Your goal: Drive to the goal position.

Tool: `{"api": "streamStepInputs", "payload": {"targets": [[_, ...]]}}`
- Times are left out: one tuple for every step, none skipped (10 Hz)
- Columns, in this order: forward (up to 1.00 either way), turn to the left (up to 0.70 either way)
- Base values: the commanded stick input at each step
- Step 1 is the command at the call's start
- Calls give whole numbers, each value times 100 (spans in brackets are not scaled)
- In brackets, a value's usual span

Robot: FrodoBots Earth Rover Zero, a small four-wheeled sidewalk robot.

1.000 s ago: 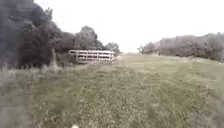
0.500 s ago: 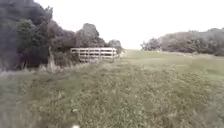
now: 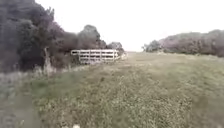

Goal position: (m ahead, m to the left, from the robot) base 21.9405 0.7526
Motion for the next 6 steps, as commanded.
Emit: {"api": "streamStepInputs", "payload": {"targets": [[70,-14],[70,-14],[70,-14],[70,-14],[70,-14],[70,-14]]}}
